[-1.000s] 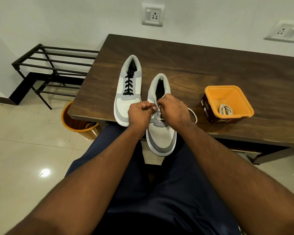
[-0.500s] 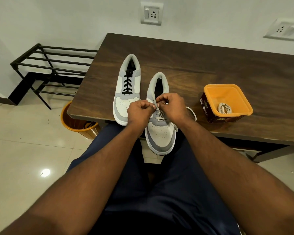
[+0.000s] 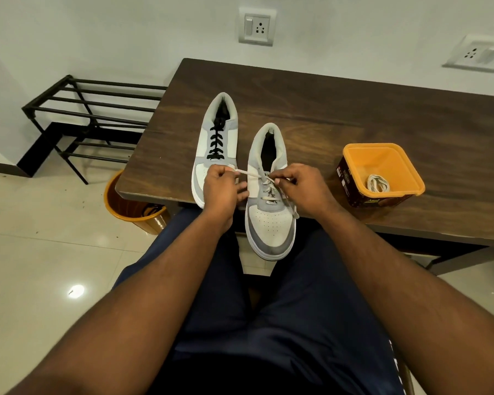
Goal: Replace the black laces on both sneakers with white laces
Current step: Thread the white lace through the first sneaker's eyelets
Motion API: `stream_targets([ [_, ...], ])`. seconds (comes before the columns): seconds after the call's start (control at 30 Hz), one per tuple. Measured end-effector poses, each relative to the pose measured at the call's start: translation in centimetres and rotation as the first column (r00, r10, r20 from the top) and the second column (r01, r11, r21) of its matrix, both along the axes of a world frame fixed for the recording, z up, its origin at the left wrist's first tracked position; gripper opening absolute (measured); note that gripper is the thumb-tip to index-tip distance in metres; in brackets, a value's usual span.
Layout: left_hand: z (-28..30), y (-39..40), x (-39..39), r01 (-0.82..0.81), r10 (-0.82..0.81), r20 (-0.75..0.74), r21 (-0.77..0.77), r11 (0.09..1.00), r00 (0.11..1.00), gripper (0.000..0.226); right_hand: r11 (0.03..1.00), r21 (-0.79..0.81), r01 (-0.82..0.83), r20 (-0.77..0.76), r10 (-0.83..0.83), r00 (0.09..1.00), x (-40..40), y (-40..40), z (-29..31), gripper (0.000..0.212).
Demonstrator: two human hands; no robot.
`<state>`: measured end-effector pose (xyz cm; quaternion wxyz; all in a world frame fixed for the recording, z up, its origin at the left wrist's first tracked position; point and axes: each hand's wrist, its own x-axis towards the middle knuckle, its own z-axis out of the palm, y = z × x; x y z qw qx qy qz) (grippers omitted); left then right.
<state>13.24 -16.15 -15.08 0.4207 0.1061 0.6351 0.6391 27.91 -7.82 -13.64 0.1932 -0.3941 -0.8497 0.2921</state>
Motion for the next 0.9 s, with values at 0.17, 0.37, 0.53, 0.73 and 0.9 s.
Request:
stream_targets([
  [0.17,-1.4,0.0,0.8,-0.072,0.069,-0.658,0.022,0.997,0.75,0.032,0.996,0.084,-0.038,0.104,0.03,0.994,0.1,0.6,1.2,0.04],
  [0.37,-0.8,1.1,1.9,0.168,-0.2,-0.558,-0.109,0.98,0.806,0.028,0.977,0.155,-0.149,0.369,0.083,0.926,-1.2,1.6,2.5,0.036],
  [0.53,0.3,0.5,0.2,0.022,-0.078,-0.516,-0.115,0.993,0.853,0.024,0.981,0.166,-0.103,0.348,0.039,0.937,-0.8,2.0,2.2,0.024],
  [0.73,0.4,-0.3,-0.9,-0.032,-0.056,-0.627,-0.128,0.991,0.777,0.034,0.988,0.112,-0.102,0.347,0.057,0.936,-0.7,2.2,2.4,0.025],
  [0.9,1.3,0.5,2.2,0.198,-0.245,-0.522,-0.145,0.969,0.817,0.025,0.988,0.094,-0.12,0.334,0.082,0.939,-0.7,2.0,2.3,0.023],
])
